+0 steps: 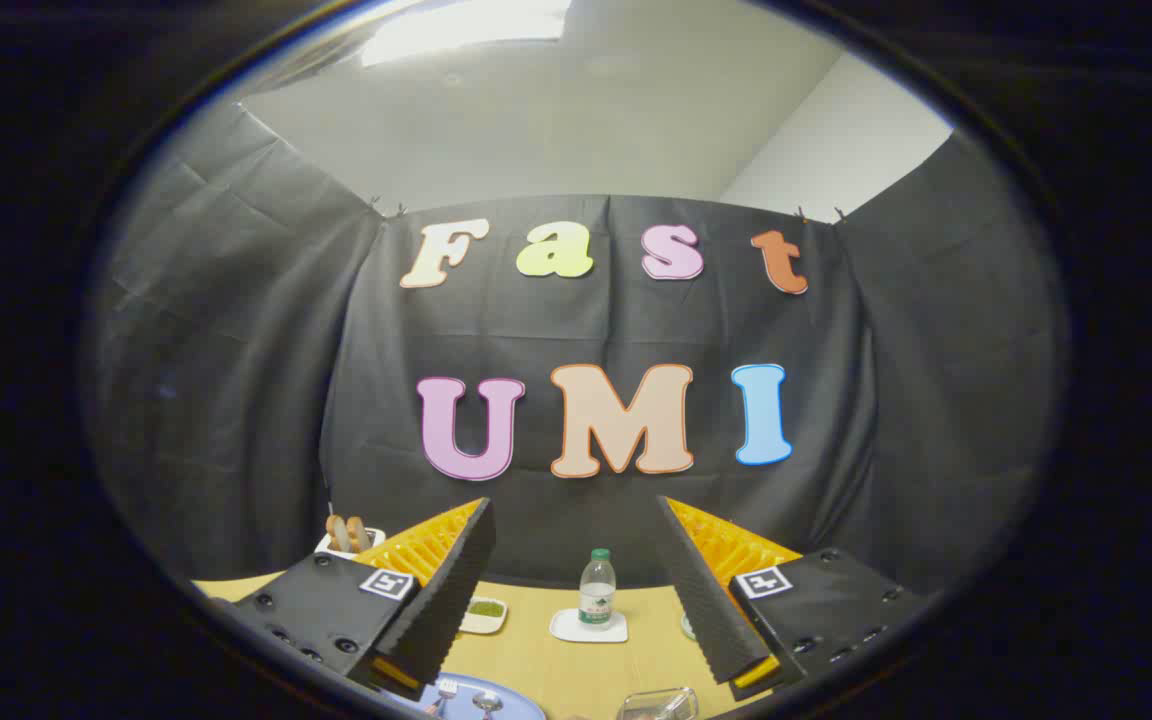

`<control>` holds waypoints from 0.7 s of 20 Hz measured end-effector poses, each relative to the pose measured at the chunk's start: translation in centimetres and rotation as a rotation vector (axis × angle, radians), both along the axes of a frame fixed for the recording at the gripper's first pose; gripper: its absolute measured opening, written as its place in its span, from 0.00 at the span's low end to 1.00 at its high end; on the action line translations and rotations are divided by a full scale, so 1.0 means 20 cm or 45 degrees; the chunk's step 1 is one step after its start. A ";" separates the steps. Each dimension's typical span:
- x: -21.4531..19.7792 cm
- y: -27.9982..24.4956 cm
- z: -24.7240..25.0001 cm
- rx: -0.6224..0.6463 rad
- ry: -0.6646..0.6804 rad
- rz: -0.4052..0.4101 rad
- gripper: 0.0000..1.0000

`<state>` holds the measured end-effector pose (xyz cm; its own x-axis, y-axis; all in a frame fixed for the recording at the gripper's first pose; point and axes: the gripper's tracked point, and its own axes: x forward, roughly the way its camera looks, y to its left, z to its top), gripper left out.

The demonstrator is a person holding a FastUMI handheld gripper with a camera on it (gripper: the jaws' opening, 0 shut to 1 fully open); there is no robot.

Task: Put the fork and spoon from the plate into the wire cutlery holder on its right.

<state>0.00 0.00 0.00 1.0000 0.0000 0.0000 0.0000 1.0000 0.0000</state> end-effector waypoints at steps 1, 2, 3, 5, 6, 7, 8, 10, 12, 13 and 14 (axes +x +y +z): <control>0.01 0.00 0.00 0.006 0.003 0.003 1.00; 0.01 -0.01 0.01 0.017 0.005 0.005 1.00; 0.02 -0.01 0.01 0.024 0.005 0.005 1.00; 0.03 -0.02 0.02 0.022 0.000 0.006 1.00; 0.03 -0.02 0.02 0.010 -0.002 0.010 1.00; 0.03 -0.02 0.02 -0.005 -0.003 0.014 1.00; 0.03 -0.02 0.02 -0.008 -0.002 0.018 1.00; 0.03 0.01 0.02 0.000 0.000 0.034 1.00; 0.03 0.02 0.00 0.002 0.019 0.046 1.00; 0.03 0.02 -0.01 0.002 0.030 0.051 1.00; 0.02 0.03 -0.02 0.001 0.039 0.059 1.00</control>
